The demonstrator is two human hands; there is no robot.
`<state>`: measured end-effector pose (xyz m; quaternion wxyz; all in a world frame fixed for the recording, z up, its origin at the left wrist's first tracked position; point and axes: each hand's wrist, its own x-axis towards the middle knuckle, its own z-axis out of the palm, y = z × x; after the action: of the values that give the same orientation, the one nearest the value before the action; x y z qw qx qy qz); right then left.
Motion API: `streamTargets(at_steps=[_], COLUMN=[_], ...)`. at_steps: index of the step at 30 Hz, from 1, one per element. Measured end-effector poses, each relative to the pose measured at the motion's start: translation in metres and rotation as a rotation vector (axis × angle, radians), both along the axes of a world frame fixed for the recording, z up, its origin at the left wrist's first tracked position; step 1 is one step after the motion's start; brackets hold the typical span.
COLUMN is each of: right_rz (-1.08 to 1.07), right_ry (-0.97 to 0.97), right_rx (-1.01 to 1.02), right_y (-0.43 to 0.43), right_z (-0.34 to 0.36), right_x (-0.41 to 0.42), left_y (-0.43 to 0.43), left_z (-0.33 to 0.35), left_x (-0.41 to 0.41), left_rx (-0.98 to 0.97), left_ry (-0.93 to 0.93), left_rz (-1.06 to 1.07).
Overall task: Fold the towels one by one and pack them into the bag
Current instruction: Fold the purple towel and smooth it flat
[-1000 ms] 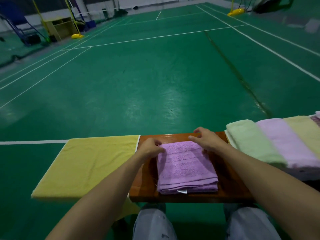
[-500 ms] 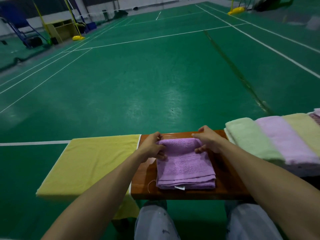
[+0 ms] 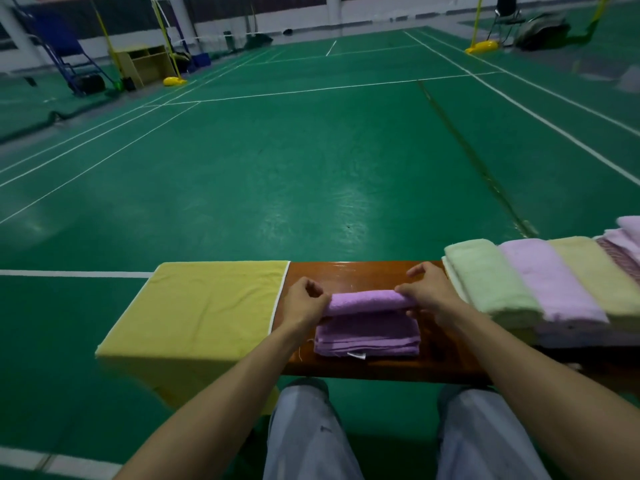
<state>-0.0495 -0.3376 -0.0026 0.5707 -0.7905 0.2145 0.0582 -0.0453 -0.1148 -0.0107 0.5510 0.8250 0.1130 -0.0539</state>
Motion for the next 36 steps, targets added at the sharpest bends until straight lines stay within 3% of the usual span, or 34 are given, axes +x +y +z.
streamTargets(at_steps=[6,10,12,15,18,23,27,33,36], right_rz=[0.113,0.300,0.360,0.367,0.457,0.606,0.645,0.624,0.661], right_ry=[-0.070,-0.052,-0.079,-0.194,-0.259,-0.108,-0.058,-0.036,-0.005], right_rx=[-0.163,-0.563,-0.763,-0.729,-0.644,-0.705,-0.859,-0.747,-0.683], right_y=[-0.010,-0.004,-0.003,0.001,0.014,0.027,0.021,0.008,0.001], right_z=[-0.003,0.005,0.007,0.007,0.006,-0.024,-0.044,-0.047,-0.041], right_x=[-0.035,-0.049,-0.051,-0.047,-0.040,-0.039,-0.050,-0.050,-0.048], left_y=[0.007,0.010,0.011,0.011,-0.002,-0.018,-0.008,0.014,0.025], left_z=[-0.010,-0.017,-0.016,-0.015,-0.007,-0.028,-0.051,-0.057,-0.053], left_x=[-0.033,-0.042,-0.044,-0.038,-0.028,-0.026,-0.033,-0.030,-0.026], left_rx=[0.326,0.483,0.670,0.940,0.912,0.834,0.848,0.693,0.528], left_ry=[-0.184,-0.217,-0.267,-0.465,-0.574,-0.383,-0.266,-0.207,-0.171], left_rz=[-0.200,-0.373,-0.465,-0.483,-0.488,-0.694,-0.642,-0.614,-0.646])
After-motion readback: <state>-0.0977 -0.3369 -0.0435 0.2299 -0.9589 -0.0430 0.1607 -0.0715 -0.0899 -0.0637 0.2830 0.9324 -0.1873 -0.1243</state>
